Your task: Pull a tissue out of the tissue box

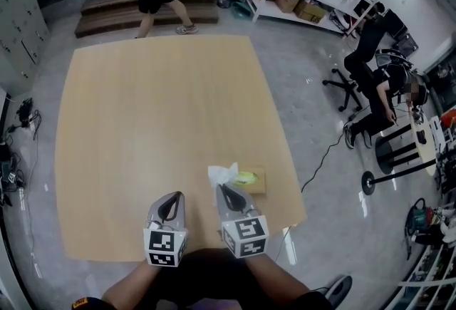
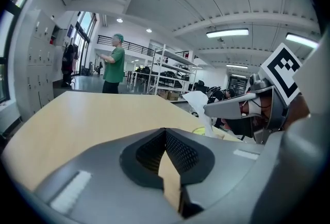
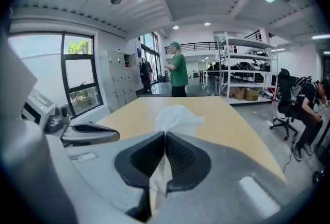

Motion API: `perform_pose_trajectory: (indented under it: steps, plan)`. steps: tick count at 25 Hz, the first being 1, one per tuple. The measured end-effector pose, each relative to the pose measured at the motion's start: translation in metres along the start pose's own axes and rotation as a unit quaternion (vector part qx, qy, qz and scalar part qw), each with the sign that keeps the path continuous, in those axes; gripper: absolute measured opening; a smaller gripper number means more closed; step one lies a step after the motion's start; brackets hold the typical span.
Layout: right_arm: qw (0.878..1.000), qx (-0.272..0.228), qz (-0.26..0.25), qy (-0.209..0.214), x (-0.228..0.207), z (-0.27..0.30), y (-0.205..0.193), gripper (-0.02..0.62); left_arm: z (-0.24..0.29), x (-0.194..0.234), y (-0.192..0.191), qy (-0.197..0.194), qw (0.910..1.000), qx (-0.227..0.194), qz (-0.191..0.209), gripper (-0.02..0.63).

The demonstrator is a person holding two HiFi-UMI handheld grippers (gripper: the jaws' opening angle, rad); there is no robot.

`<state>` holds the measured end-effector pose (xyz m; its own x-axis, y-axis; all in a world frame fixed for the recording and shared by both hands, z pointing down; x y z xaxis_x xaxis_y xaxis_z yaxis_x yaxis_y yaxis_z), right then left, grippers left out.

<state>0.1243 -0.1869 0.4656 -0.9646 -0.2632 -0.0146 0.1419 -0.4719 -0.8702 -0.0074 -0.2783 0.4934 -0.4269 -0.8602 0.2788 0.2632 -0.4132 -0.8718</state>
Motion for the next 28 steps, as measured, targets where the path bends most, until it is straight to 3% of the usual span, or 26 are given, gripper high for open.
perform_pose_trajectory:
  steps: [6, 10, 21, 28]
  plan:
    - [1.0, 0.004, -0.003, -0.002, 0.034, -0.013, -0.012, 0.0, -0.021, 0.015, -0.014, -0.004, 0.9998, 0.001, -0.018, 0.018]
    - [1.0, 0.013, -0.009, 0.003, 0.045, -0.021, -0.023, 0.0, -0.025, 0.023, -0.029, -0.001, 1.0, -0.001, -0.003, 0.018]
    - [0.998, -0.005, -0.044, 0.042, 0.054, -0.036, -0.023, 0.0, -0.049, 0.024, -0.034, 0.05, 0.9976, -0.023, -0.041, 0.018]
    - [0.997, -0.03, -0.045, 0.062, 0.039, -0.071, -0.04, 0.0, -0.067, -0.018, -0.038, 0.063, 0.9963, -0.05, -0.032, 0.018]
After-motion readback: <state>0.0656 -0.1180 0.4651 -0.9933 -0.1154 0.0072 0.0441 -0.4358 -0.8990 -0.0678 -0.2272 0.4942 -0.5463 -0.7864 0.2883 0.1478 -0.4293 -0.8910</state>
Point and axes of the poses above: the fingertips, and each gripper's own axes: z forward along the fingers, x to its left, y out of its top, the point moved 7 cm from there along -z, backward along the fingers, and after that the axes turned 5 degrees about -z, right-handed, at the moved point
